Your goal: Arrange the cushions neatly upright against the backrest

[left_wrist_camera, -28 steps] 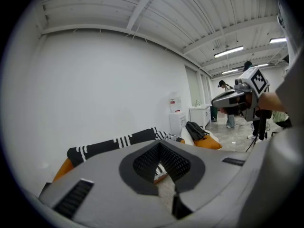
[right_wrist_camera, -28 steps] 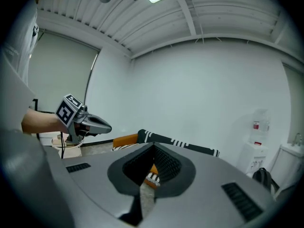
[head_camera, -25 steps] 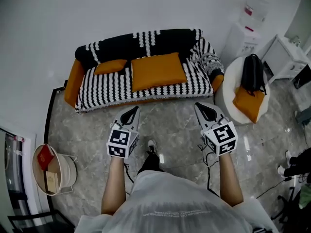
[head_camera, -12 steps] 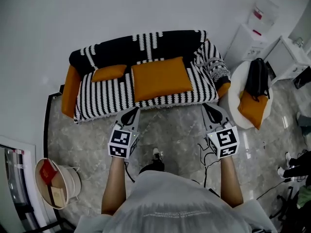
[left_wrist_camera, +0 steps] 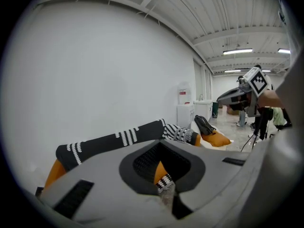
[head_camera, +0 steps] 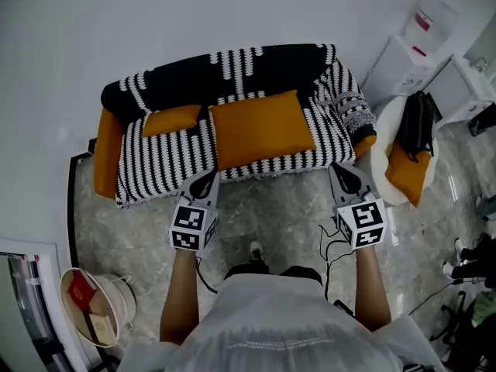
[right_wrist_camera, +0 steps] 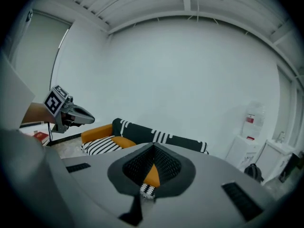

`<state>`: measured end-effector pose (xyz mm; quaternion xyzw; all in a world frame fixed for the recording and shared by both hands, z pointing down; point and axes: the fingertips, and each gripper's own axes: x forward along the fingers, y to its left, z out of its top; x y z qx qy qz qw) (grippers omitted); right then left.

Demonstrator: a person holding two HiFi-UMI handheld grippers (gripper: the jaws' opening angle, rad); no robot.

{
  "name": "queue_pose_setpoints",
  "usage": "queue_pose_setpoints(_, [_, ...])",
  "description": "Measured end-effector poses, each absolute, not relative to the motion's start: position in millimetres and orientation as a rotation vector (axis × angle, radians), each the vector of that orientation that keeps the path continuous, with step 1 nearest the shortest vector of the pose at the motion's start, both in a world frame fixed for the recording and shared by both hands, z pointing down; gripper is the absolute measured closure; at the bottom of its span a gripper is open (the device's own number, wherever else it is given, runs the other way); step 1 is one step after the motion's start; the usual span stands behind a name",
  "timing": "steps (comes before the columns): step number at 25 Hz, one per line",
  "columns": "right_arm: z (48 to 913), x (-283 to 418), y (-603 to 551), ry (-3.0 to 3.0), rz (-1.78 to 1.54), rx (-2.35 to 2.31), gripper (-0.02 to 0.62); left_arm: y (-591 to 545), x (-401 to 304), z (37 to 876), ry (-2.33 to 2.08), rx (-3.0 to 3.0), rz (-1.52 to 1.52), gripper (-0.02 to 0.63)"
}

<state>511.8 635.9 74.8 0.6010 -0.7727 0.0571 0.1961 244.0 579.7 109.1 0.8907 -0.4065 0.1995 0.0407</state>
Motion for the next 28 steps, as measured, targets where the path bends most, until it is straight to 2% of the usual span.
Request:
queue_pose_setpoints(9, [107, 533, 594, -2.067, 0.263, 1.746, 0.600, 527, 209, 132, -1.315, 2.613, 0.478, 0.595])
queue_pose_setpoints(16, [158, 553, 544, -2.078, 0.447, 1.726, 0.600, 489, 209, 162, -1.354, 2.598, 0.380, 0.594])
queue_pose_setpoints(26, [272, 610, 470, -1.926, 0.458, 1.679, 0.600, 426, 229, 278, -1.323, 2.535, 0.555, 0.592])
queue_pose_setpoints(28, [297, 619, 458, -1.925, 0.466, 1.657, 0.600, 415, 231, 307, -1.321, 2.506, 0.582, 0.569])
